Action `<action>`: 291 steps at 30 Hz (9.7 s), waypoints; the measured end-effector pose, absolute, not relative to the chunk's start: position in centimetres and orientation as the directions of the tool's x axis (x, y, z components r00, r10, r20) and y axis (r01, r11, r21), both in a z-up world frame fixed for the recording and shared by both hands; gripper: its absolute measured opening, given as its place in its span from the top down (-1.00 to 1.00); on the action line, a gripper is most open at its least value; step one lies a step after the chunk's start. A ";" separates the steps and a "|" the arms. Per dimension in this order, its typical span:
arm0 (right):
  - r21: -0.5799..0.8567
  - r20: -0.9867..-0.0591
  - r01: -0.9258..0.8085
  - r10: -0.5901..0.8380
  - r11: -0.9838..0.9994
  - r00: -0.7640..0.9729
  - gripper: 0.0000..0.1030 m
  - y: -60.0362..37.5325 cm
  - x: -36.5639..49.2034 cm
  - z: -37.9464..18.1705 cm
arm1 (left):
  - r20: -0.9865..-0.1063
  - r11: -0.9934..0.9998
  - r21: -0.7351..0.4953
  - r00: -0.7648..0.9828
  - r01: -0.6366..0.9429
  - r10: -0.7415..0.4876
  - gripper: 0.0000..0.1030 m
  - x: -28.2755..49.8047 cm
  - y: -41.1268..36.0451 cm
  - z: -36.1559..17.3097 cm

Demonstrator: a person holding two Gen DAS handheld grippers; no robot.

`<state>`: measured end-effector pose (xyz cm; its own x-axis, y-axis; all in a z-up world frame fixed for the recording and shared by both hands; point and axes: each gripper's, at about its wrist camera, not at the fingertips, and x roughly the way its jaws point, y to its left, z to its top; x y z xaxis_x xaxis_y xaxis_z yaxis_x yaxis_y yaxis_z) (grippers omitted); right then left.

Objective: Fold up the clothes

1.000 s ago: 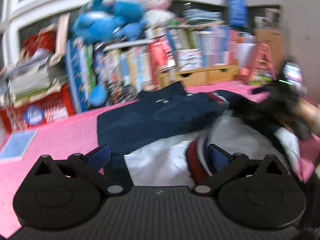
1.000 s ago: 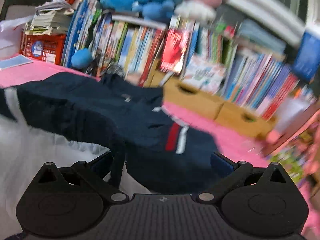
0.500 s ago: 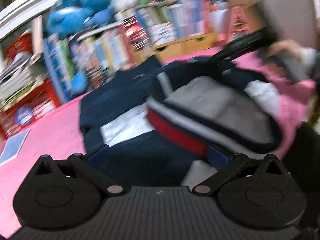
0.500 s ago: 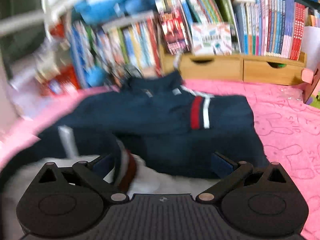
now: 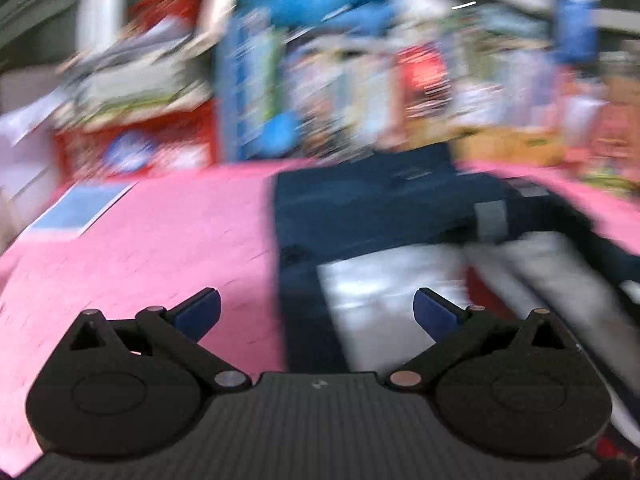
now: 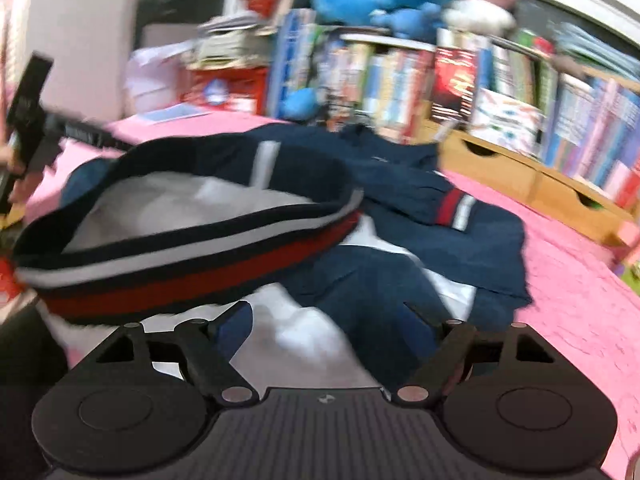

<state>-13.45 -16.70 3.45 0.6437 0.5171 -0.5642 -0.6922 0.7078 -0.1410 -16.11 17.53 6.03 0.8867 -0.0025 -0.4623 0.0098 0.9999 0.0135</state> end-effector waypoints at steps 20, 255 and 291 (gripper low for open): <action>-0.255 -0.475 -0.652 0.495 0.714 0.728 -0.99 -6.6 -8.6 4.6 | -0.470 0.896 0.218 0.846 0.387 -0.251 -1.00 -21.9 10.7 5.3; -0.362 -0.584 -0.626 0.355 0.691 0.730 0.57 -16.5 -11.5 1.1 | -0.667 0.924 0.267 0.745 0.275 -0.029 0.10 -11.5 12.0 2.6; -0.271 -0.543 -0.512 0.309 0.816 0.780 -0.27 -16.2 -1.6 1.5 | -0.624 0.975 0.147 0.781 0.167 -0.039 -0.94 -4.8 14.3 4.2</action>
